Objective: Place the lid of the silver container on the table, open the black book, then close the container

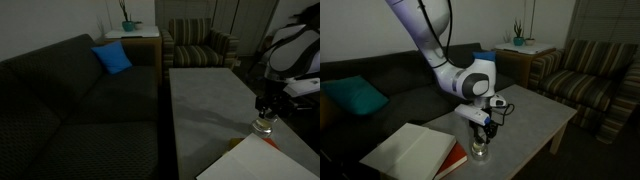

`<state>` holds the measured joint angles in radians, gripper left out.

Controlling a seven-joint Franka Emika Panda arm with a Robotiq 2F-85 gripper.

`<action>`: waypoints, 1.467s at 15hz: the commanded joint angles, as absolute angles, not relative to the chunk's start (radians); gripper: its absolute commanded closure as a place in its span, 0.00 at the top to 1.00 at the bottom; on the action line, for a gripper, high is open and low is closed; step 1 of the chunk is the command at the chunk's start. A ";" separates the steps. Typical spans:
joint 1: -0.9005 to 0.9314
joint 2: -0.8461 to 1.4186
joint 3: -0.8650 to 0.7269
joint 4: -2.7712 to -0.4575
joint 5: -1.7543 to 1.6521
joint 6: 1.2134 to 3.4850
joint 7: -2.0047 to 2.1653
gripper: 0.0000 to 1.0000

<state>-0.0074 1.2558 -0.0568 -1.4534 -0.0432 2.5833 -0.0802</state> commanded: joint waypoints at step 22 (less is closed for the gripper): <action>-0.069 1.376 0.002 -1.310 -0.052 2.502 -0.184 0.44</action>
